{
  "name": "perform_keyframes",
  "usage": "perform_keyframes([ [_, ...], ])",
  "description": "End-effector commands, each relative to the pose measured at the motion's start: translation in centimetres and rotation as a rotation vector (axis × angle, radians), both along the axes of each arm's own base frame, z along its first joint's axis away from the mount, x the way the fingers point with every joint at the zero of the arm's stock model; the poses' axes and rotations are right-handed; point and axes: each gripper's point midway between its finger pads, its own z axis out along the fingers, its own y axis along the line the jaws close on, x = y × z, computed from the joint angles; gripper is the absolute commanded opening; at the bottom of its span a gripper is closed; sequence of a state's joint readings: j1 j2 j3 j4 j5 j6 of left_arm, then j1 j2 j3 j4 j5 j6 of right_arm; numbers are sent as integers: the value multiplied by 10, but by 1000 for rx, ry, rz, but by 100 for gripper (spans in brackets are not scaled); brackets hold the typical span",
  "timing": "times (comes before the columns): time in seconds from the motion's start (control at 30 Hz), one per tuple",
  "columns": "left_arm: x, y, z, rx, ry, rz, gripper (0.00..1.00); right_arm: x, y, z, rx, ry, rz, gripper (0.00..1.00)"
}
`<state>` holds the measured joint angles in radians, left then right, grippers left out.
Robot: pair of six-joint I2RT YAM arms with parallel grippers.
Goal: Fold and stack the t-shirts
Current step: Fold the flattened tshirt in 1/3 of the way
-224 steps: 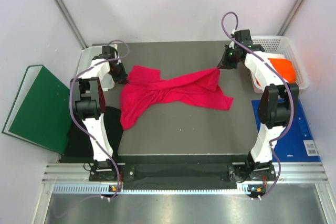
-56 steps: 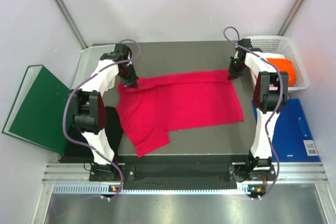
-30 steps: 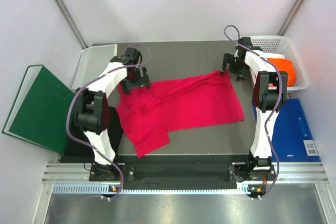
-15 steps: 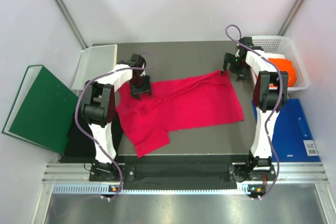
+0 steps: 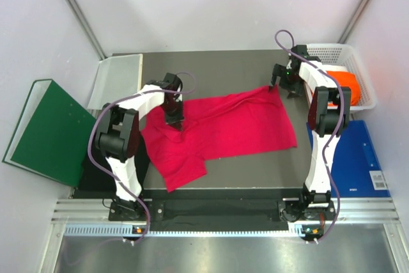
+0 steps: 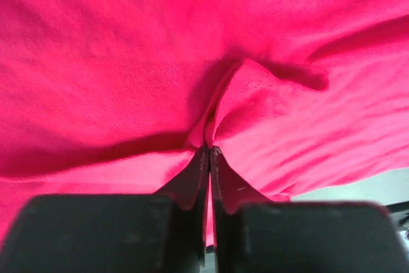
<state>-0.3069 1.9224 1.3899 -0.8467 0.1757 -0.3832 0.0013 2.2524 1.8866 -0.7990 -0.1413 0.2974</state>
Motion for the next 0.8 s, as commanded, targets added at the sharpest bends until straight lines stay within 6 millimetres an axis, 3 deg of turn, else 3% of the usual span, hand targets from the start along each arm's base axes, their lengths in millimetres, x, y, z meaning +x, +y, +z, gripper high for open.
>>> perform_keyframes([
  [0.0, -12, 1, 26, -6, -32, -19, 0, 17, -20, 9, -8, -49, -69, 100],
  [0.27, -41, 14, 41, 26, -11, -2, 0, 21, -15, 9, 20, -50, -79, 100],
  [0.47, -83, 11, 35, 3, 61, -12, 0, 22, -13, 4, 38, -42, -88, 100],
  [0.63, -99, 8, 36, -6, 84, -80, 2, 22, -14, 3, 32, -39, -94, 100],
  [0.7, -103, 8, 35, -13, 94, -123, 10, 20, -15, 4, 24, -36, -96, 100],
  [0.73, -104, 9, 35, -8, 92, -132, 49, 20, -16, 3, 21, -34, -99, 100],
  [0.77, -103, 10, 35, -1, 87, -132, 74, 20, -16, 5, 21, -43, -99, 100],
])
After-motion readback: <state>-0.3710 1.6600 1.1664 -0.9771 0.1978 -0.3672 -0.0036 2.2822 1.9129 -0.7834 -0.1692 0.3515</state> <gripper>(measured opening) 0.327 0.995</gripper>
